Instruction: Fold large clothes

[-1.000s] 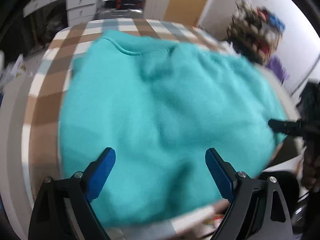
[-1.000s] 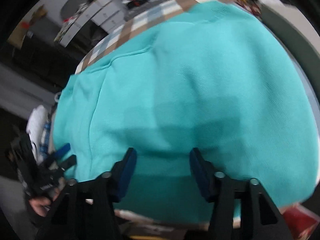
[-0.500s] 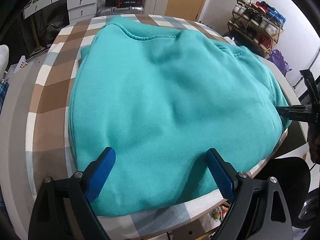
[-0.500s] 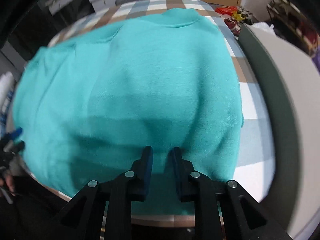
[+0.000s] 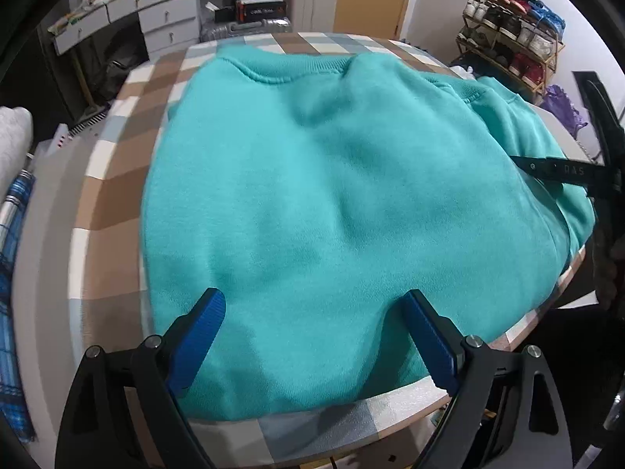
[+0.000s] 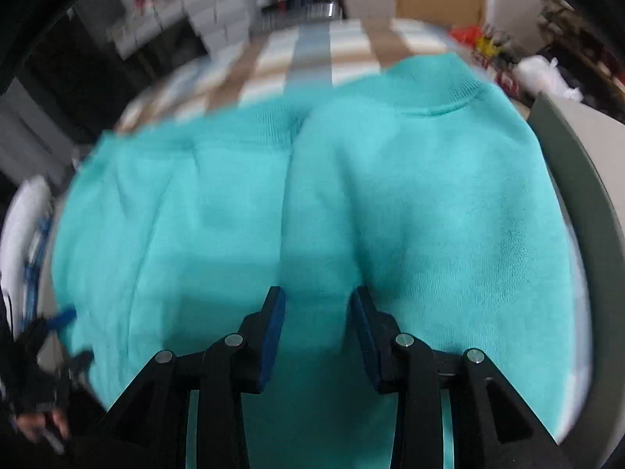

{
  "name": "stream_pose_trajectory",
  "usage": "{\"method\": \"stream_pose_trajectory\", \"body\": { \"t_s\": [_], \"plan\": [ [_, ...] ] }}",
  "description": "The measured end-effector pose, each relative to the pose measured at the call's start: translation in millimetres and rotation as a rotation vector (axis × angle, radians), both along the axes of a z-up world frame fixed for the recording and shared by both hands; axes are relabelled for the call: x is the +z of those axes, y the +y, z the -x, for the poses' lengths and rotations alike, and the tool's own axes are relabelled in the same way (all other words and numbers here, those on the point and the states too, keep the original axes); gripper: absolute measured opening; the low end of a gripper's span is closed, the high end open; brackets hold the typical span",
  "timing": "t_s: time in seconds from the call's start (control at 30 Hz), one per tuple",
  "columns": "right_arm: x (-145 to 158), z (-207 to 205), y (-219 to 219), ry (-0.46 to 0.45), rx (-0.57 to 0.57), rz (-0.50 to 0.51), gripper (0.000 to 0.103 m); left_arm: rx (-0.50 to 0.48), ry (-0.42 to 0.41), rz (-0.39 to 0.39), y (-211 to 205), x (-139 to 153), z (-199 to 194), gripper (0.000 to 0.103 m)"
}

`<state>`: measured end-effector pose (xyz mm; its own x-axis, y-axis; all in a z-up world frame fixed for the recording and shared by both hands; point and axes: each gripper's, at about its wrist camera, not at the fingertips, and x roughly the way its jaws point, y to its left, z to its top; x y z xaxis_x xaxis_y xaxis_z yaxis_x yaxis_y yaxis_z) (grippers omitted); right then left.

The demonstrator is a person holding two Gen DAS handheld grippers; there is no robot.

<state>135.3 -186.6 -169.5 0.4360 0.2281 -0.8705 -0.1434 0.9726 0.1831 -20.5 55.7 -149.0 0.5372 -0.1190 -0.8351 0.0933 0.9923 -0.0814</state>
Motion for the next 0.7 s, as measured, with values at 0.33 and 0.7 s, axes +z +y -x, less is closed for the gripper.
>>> {"method": "stream_pose_trajectory", "body": {
  "t_s": [0.33,0.7],
  "plan": [
    [10.1,13.3,-40.1,-0.071,-0.156,-0.317,0.046,-0.154,-0.025,0.033,-58.2,72.7,-69.5,0.09],
    [23.5,33.8,-60.1,-0.107,-0.127,-0.386,0.054,-0.07,0.183,0.05,-45.7,-5.9,-164.6,0.102]
  ]
}}
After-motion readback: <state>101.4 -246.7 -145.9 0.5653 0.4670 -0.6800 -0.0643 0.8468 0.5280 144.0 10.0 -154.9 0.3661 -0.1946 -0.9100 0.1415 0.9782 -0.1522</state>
